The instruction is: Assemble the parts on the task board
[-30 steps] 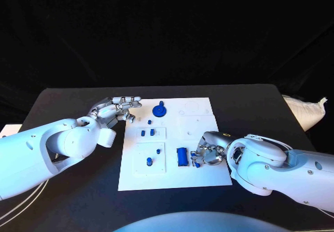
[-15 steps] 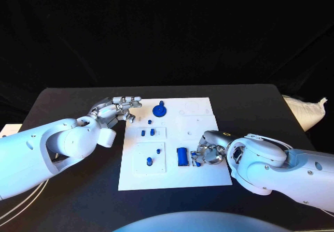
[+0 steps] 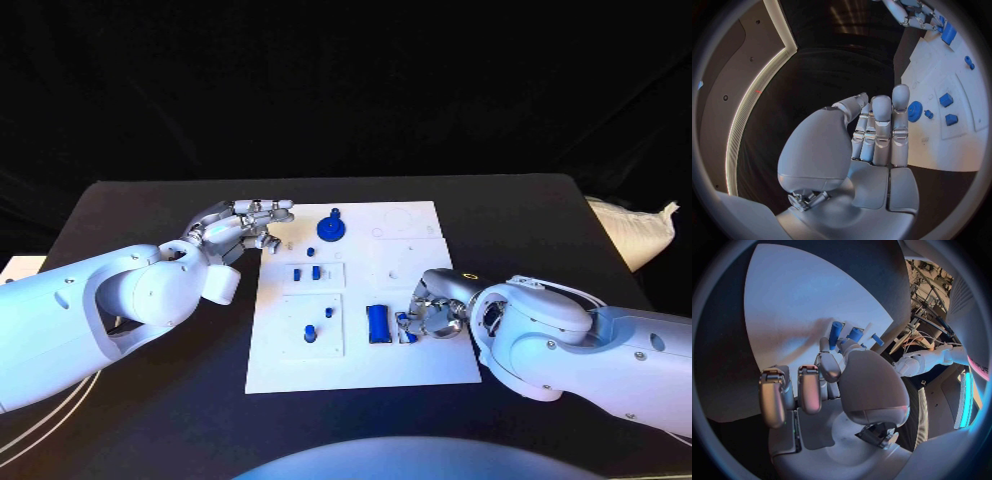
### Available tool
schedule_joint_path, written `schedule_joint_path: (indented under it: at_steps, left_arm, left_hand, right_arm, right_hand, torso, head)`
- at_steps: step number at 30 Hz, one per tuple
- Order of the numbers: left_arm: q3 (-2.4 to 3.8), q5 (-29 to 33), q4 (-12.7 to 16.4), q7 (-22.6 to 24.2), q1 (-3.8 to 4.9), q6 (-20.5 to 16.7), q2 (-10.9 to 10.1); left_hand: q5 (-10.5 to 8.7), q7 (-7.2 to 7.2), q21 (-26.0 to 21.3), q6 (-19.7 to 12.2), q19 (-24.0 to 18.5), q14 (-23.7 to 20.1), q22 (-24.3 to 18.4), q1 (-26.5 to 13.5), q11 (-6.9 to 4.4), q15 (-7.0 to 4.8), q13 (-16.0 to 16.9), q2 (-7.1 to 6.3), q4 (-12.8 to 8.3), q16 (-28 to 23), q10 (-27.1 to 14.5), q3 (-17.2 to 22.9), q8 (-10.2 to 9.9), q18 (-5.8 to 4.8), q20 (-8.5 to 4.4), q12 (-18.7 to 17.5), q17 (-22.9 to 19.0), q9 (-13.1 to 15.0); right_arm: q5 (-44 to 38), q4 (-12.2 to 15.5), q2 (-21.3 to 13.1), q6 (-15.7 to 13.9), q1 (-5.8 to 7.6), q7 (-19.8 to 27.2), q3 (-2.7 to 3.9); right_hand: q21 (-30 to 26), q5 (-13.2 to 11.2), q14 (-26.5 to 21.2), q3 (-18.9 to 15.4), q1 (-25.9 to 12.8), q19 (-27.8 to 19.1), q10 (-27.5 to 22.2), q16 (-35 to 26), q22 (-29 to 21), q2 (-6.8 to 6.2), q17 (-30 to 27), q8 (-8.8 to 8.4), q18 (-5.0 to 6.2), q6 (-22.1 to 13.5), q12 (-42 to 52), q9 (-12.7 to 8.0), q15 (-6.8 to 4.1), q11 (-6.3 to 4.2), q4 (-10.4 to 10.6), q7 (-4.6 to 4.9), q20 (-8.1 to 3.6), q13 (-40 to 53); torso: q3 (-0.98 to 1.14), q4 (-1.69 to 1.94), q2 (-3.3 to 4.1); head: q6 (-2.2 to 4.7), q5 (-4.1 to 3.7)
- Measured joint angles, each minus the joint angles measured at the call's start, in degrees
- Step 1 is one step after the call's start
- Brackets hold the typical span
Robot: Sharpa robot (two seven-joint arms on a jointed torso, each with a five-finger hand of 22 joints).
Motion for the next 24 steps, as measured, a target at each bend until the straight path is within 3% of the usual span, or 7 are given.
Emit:
schedule_joint_path:
  at_steps: [10,16,20,24]
  left_arm:
    - [0.00,-0.03,0.00,-0.08,0.00,0.10,-0.02]
    - [0.00,-0.05,0.01,-0.17,0.00,0.16,-0.03]
    - [0.00,-0.07,0.01,-0.24,0.00,0.20,-0.04]
    - [0.00,-0.08,0.01,-0.30,0.00,0.24,-0.05]
  left_hand:
    - [0.00,0.00,0.00,0.00,0.00,0.08,0.00,0.00,0.00,0.08,0.00,0.00,0.00,0.00,0.00,0.00,0.00,-0.01,0.00,0.00,0.00,0.00]
    - [0.00,0.00,0.00,0.00,0.00,0.08,0.00,-0.18,0.00,0.08,0.00,0.18,0.00,0.00,0.00,0.00,0.00,0.00,0.00,0.00,-0.05,0.00]
    - [0.00,0.00,0.00,0.00,0.00,0.08,-0.05,-0.23,0.00,0.08,0.00,0.23,0.00,0.00,0.00,0.00,0.00,-0.01,0.00,0.00,-0.05,0.00]
    - [0.00,0.00,0.00,0.00,0.00,0.08,-0.05,-0.23,0.00,0.08,0.00,0.23,0.00,0.00,0.00,0.00,0.00,0.00,0.00,0.00,-0.04,0.00]
  right_arm:
    - [-0.08,-0.60,0.37,0.71,0.04,0.05,0.02]
    - [-0.08,-0.91,0.49,1.05,0.04,0.05,0.00]
    - [-0.07,-0.95,0.59,1.26,0.04,0.02,0.00]
    - [-0.05,-0.93,0.60,1.44,0.03,0.00,0.00]
  right_hand:
    - [0.00,-0.35,0.00,-1.26,-0.75,0.00,0.00,0.00,-0.01,-0.02,0.00,0.02,0.00,0.02,0.00,0.21,0.00,0.00,0.46,-0.02,0.00,0.12]
    - [0.00,-2.29,0.00,-3.48,-3.26,0.00,0.00,0.00,-0.01,0.07,-0.01,0.02,0.00,0.23,0.00,0.21,0.00,0.00,0.77,0.18,0.00,0.20]
    - [0.02,-4.42,0.00,-5.32,-5.27,0.00,0.16,0.00,-0.02,0.71,-0.01,0.02,0.01,0.23,0.00,0.24,0.00,0.16,0.83,0.18,0.00,0.43]
    - [0.28,-4.87,0.00,-6.45,-6.05,0.00,0.16,0.28,-0.02,1.51,-0.01,0.02,0.01,0.23,0.37,0.28,0.00,0.16,0.85,0.18,0.00,0.76]
  torso:
    - [0.02,-0.02,-0.01]
    - [0.02,-0.02,0.00]
    - [0.02,-0.02,0.00]
    - [0.02,-0.03,-0.01]
  head:
    - [-0.08,0.05]
    - [-0.08,0.08]
    - [-0.08,0.11]
    - [-0.09,0.15]
